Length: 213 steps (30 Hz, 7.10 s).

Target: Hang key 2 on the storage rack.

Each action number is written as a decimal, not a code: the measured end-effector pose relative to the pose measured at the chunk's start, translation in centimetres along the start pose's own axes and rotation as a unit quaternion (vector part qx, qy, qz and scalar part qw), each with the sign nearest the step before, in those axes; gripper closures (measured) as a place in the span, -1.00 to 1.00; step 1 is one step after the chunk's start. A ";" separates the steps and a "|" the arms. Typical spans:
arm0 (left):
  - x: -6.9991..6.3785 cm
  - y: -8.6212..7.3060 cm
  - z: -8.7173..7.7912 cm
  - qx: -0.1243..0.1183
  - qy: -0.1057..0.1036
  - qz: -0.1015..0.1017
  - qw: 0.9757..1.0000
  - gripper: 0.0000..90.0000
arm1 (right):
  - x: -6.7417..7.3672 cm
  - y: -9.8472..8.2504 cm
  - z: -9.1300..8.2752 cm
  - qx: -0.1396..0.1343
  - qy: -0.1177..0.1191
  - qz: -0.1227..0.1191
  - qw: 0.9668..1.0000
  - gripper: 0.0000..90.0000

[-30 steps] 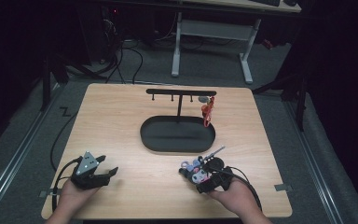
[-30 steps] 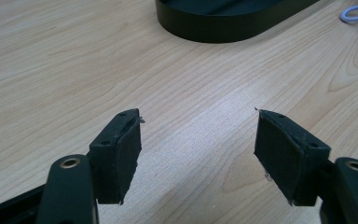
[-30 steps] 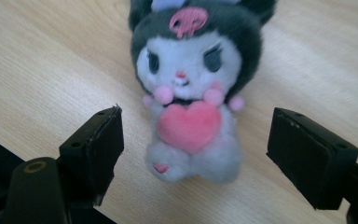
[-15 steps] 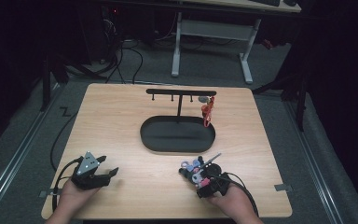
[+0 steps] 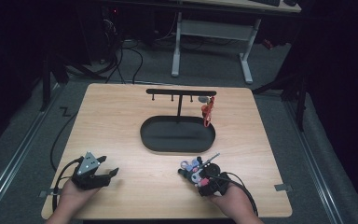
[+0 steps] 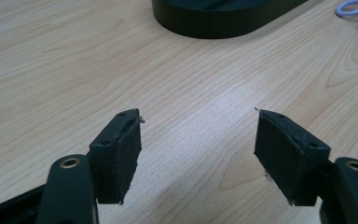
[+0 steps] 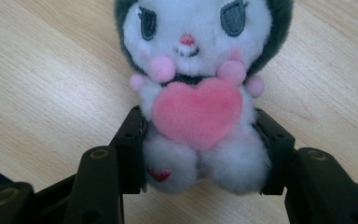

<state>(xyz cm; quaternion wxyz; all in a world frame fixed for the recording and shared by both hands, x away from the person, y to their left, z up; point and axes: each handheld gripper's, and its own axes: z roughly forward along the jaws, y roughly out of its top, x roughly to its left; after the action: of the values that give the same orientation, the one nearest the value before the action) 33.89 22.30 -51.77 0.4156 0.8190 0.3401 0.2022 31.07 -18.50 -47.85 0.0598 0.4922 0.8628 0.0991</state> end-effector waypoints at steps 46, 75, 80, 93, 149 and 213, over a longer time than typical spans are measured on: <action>0.2 -0.2 -0.3 -0.003 -0.001 0.000 1.000 -0.30 | -4.4 7.3 -9.1 -0.096 0.005 0.058 0.994 0.14; 0.3 -0.2 -0.4 0.000 -0.004 -0.001 1.000 -0.30 | -6.3 11.7 -12.5 -0.102 0.006 0.087 0.991 0.14; 0.3 -0.3 -0.4 -0.003 -0.004 -0.002 1.000 -0.30 | -6.3 12.3 -13.0 -0.103 0.010 0.088 0.991 0.14; 0.4 -0.3 -0.4 -0.001 -0.004 -0.002 1.000 -0.30 | -6.3 14.7 -13.8 -0.104 -0.006 0.083 0.991 0.14; 0.0 -0.4 0.0 0.019 -0.014 0.013 1.000 -0.30 | -7.8 16.5 -9.5 -0.016 -0.030 0.098 0.995 0.11; -1.4 -0.5 1.1 0.036 -0.028 0.028 0.999 -0.35 | -5.5 2.1 0.2 -0.203 -0.005 0.041 0.978 -0.32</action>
<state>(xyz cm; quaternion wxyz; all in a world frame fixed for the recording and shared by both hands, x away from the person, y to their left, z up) 33.44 20.92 -52.84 0.3891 0.8480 0.3126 0.1785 35.68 -22.22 -47.49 0.1590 0.5053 0.8033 0.2723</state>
